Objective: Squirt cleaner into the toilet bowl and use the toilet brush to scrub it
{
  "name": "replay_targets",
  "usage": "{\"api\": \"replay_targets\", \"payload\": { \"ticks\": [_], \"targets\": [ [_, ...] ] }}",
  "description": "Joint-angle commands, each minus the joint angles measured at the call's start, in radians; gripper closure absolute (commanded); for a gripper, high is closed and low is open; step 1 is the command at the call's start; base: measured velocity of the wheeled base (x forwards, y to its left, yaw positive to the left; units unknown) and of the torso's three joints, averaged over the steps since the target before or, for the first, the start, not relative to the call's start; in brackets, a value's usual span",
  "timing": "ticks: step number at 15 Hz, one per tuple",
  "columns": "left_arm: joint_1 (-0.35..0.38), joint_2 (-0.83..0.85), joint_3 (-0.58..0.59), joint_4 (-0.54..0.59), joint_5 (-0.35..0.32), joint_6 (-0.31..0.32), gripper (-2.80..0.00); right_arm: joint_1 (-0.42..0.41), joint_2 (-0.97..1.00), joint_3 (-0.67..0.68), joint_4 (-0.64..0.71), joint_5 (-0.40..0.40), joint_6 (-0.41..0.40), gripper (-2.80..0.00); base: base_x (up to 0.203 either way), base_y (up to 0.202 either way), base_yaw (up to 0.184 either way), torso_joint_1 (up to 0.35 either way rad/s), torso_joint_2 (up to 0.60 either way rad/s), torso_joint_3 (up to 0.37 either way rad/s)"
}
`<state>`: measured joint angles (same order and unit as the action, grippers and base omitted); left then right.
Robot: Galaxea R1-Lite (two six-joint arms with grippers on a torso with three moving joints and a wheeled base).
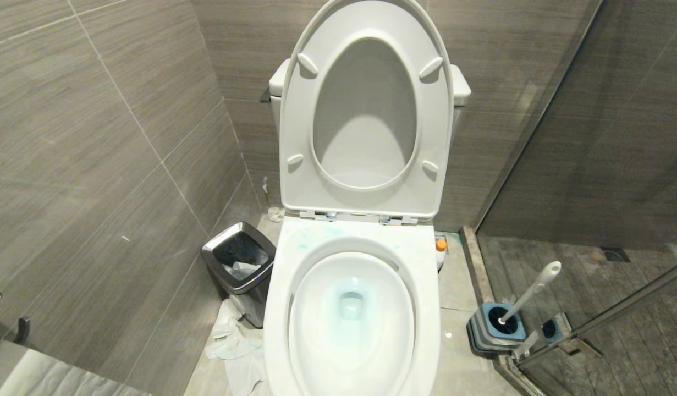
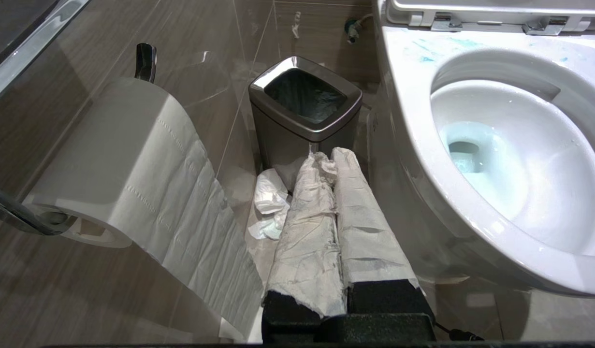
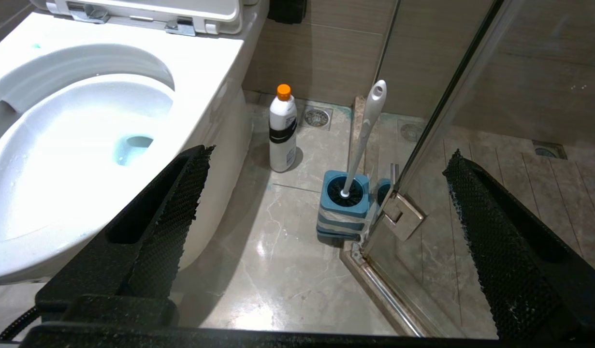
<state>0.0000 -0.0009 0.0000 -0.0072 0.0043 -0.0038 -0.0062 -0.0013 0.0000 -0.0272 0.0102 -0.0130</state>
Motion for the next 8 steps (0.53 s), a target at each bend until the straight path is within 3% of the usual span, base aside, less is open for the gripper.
{"api": "replay_targets", "payload": {
  "ticks": [1,8],
  "targets": [
    [0.000,0.001,0.006,0.000,0.000,-0.001,0.00,0.000,0.000,0.011,0.000,0.001,-0.001,-2.80,0.000,0.000,0.000,0.000,0.00,0.000],
    [0.000,0.001,0.006,0.000,0.000,-0.001,0.00,0.000,0.000,0.011,0.000,0.001,-0.001,-2.80,0.000,0.000,0.000,0.000,0.00,0.000]
  ]
}}
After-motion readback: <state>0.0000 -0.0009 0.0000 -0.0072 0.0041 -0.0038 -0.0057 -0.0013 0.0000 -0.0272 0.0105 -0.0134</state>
